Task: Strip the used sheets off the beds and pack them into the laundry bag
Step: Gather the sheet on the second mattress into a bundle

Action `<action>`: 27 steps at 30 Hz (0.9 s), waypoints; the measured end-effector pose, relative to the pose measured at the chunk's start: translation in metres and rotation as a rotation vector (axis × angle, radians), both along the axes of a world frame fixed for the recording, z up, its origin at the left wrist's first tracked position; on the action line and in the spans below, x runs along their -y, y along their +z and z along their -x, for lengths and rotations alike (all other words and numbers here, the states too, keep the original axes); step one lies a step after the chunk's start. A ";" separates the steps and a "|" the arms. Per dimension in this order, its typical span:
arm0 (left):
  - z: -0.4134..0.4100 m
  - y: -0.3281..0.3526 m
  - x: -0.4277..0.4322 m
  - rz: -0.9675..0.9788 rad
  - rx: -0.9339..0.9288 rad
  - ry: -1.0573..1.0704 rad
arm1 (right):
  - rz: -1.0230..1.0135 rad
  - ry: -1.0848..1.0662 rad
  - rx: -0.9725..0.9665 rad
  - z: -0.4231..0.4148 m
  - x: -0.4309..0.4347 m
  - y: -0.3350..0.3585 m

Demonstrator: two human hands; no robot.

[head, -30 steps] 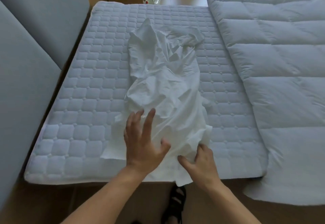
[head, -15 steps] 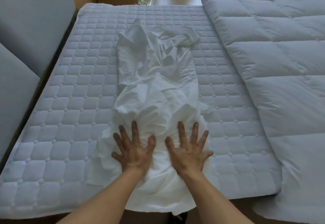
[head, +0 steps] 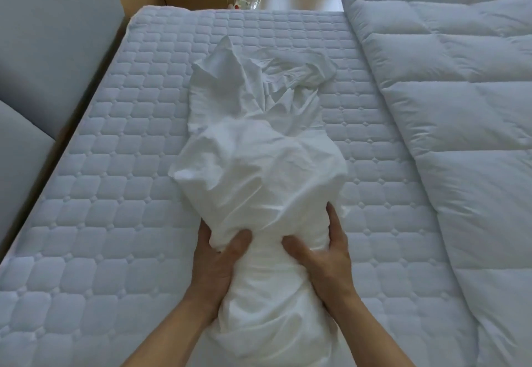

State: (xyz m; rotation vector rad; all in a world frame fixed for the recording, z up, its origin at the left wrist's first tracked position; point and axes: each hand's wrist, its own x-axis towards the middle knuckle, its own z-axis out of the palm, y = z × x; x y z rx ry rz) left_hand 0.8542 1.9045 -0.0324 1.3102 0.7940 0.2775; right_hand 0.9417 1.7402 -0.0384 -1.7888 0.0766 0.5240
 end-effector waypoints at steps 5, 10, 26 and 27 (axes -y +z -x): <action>0.038 -0.033 0.021 -0.107 -0.532 -0.019 | 0.452 0.191 -0.073 0.032 0.014 -0.027; 0.011 -0.021 0.005 -0.725 -0.506 0.076 | 0.569 0.146 0.337 0.010 0.000 -0.019; -0.143 -0.054 -0.122 -1.153 -0.535 -0.380 | 0.777 0.355 0.368 -0.160 -0.110 -0.041; -0.157 -0.056 -0.135 -1.125 -0.579 -0.334 | 0.792 0.322 0.346 -0.183 -0.119 -0.041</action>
